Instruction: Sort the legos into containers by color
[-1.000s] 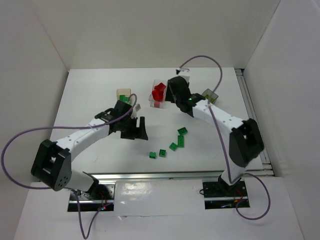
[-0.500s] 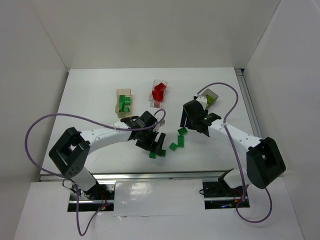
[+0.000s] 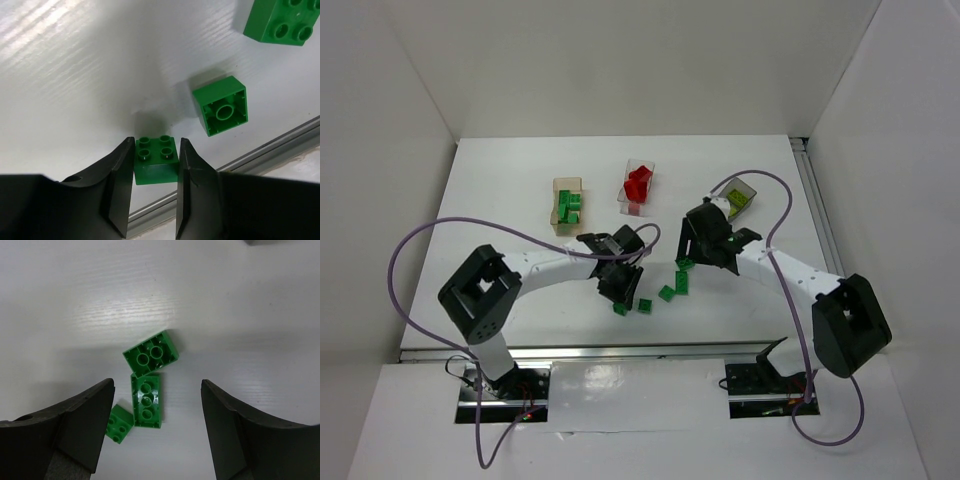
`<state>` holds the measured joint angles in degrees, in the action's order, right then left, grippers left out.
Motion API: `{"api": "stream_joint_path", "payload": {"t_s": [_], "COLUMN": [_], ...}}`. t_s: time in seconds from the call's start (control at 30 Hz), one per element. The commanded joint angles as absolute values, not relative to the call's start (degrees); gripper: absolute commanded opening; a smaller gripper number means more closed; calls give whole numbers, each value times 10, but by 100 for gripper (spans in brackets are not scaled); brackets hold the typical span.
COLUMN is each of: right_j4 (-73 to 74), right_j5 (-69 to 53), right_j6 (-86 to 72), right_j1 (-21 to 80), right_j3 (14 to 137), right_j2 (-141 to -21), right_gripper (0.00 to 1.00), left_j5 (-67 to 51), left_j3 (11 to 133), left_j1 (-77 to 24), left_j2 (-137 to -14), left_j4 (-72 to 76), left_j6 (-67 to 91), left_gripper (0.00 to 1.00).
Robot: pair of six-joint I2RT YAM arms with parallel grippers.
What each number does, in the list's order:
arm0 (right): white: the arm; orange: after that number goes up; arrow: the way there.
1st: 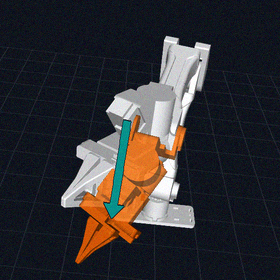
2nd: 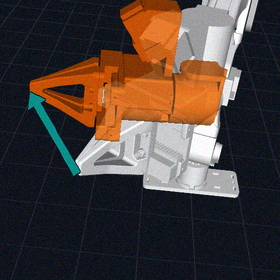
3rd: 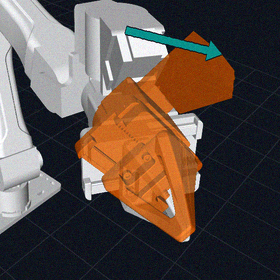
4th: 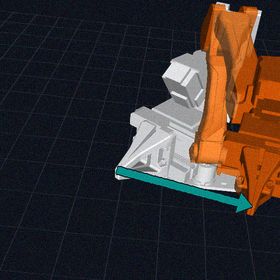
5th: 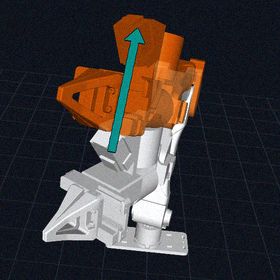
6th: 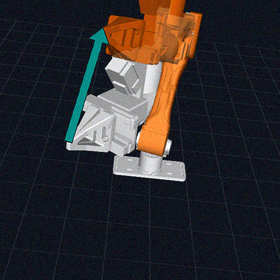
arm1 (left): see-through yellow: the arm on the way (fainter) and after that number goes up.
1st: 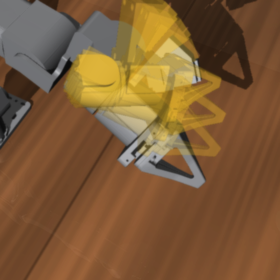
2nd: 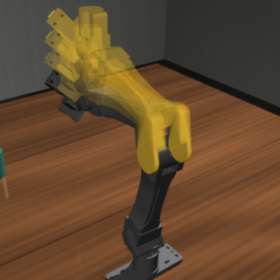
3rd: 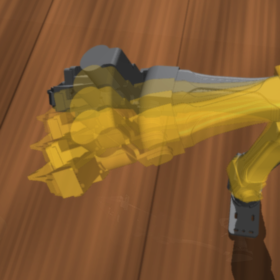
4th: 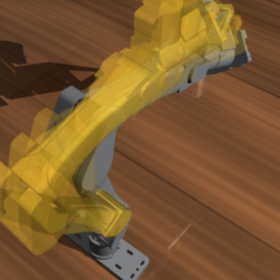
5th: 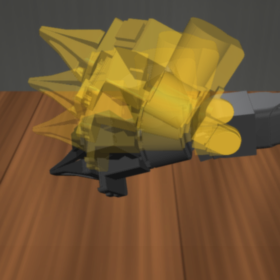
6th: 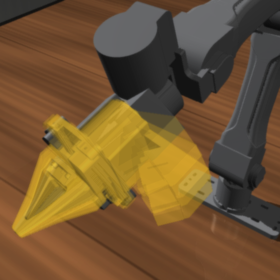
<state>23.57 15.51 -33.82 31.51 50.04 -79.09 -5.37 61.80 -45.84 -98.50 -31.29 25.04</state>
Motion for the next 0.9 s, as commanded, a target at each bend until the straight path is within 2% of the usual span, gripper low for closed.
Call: {"api": "stream_joint_path", "payload": {"t_s": [0.0,0.2,0.27,0.37,0.53,0.63,0.8,0.87], "right_j4": [229,236,228,233,246,254,262,255], "right_j5": [123,135,120,105,94,81,81,75], "right_j6": [-347,-335,-327,-321,-316,-316,-333,-349], "right_j1": [322,328,328,328,333,333,333,333], "right_j3": [488,499,499,504,504,516,516,516], "right_j2": [-778,-789,-789,-795,-801,-807,-818,-825], "right_gripper": [77,76,73,73,73,76,79,80], "left_j5": [-23,30,37,34,73,112,102,108], "left_j3": [652,703,754,841,972,1024,1099,1112], "left_j1": [-449,-352,-297,-226,-161,-136,-104,-104], "left_j2": [-983,-958,-963,-994,-1059,-1115,-1190,-1220], "left_j4": [-355,-397,-423,-449,-455,-460,-461,-461], "left_j6": [229,213,213,242,244,243,243,243], "left_gripper": [16,16,16,16,16,16,21,32]}}
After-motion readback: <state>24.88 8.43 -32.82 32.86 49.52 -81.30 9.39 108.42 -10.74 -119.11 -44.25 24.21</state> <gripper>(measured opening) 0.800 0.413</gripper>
